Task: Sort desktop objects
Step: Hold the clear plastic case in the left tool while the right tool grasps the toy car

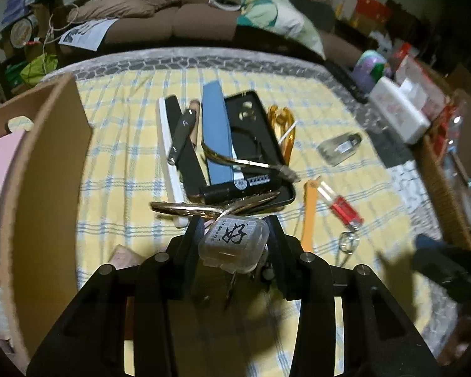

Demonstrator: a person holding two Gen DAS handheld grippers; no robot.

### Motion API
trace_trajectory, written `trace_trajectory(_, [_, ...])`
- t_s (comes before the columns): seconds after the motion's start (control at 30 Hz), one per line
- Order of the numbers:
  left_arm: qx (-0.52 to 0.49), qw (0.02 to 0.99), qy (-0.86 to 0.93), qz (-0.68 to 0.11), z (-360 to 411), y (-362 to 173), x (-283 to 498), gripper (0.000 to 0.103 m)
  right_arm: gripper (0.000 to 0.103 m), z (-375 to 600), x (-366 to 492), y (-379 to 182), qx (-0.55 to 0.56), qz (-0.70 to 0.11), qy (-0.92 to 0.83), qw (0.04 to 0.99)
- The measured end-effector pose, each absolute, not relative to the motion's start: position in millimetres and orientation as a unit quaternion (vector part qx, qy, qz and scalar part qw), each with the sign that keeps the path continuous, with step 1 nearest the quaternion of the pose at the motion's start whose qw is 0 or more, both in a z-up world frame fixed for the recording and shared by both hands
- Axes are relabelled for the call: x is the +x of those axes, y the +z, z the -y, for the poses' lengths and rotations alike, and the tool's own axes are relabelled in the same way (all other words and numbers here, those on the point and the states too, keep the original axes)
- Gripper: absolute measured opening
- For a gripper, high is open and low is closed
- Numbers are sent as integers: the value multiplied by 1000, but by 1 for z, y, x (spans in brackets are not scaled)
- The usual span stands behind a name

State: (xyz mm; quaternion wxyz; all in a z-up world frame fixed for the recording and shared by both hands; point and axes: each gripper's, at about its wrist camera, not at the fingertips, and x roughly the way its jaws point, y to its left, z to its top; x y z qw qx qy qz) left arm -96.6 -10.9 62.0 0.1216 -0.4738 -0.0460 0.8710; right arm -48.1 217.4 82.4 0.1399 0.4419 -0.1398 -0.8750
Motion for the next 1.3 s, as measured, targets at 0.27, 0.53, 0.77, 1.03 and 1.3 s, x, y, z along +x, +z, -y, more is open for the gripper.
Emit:
trace_trajectory(0.27, [-441, 138, 885, 61, 57, 125, -58, 38, 62, -164, -57, 77, 447, 111, -870, 178])
trace_trajectory(0.53, [-420, 128, 896, 66, 106, 153, -26, 38, 46, -108, -76, 55, 456, 37, -869, 187])
trace_trajectory(0.77, [-418, 120, 897, 83, 151, 158, -25, 38, 38, -72, -97, 35, 469, -27, -862, 191])
trace_trajectory(1.03, [-432, 111, 889, 101, 188, 149, -31, 38, 32, -45, -96, 27, 466, -148, -854, 175])
trace_trajectory(1.3, [-434, 104, 890, 94, 205, 143, -24, 38, 20, -63, -94, 37, 472, -109, -857, 178])
